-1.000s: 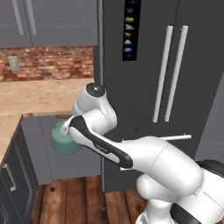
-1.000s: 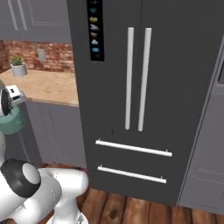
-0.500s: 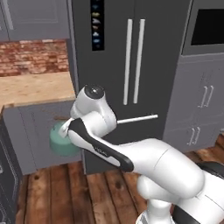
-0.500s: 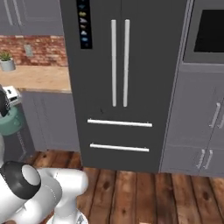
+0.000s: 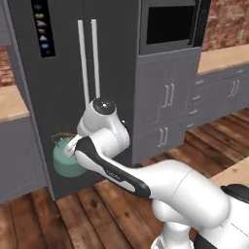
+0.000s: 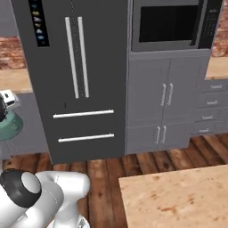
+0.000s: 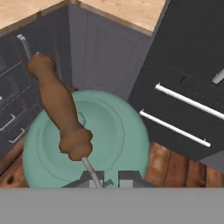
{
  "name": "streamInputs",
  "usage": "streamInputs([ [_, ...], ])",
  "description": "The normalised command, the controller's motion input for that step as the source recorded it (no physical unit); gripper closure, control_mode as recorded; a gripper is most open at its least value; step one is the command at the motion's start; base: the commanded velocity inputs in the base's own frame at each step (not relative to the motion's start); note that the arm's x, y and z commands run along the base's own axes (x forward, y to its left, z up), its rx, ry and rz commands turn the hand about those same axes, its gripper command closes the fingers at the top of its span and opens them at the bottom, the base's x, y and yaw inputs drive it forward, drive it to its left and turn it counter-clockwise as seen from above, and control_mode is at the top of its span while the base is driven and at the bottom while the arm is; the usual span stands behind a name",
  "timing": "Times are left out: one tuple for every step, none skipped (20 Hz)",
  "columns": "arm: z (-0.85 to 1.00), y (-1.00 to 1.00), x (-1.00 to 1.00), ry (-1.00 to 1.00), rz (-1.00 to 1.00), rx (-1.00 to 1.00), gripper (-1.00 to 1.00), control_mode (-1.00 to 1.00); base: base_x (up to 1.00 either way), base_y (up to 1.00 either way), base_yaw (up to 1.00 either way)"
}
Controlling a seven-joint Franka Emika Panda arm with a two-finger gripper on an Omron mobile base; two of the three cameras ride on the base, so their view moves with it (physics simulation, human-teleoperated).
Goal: The kettle is done boiling. Turn off the stove, then wait for 300 timesteps before moving the kettle to the dining table.
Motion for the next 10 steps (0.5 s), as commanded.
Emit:
streamInputs([
  [0.0,0.0,0.0,0.0,0.0,0.0,1.0,1.0,-0.36,-0.36,-0.51],
  [0.0,0.0,0.0,0.0,0.0,0.0,1.0,1.0,-0.33,-0.33,-0.5],
  [0.0,0.0,0.0,0.0,0.0,0.0,1.0,1.0,-0.31,-0.26,-0.5],
  [0.0,0.0,0.0,0.0,0.0,0.0,1.0,1.0,-0.28,-0.23,-0.5],
  [0.0,0.0,0.0,0.0,0.0,0.0,1.0,1.0,-0.28,-0.19,-0.51],
  [0.0,0.0,0.0,0.0,0.0,0.0,1.0,1.0,-0.26,-0.13,-0.52],
  [0.0,0.0,0.0,0.0,0.0,0.0,1.0,1.0,-0.12,-0.04,-0.54],
  [0.0,0.0,0.0,0.0,0.0,0.0,1.0,1.0,-0.11,-0.07,-0.55],
  [0.0,0.0,0.0,0.0,0.0,0.0,1.0,1.0,-0.09,-0.05,-0.56],
  [0.0,0.0,0.0,0.0,0.0,0.0,1.0,1.0,-0.04,-0.04,-0.57],
])
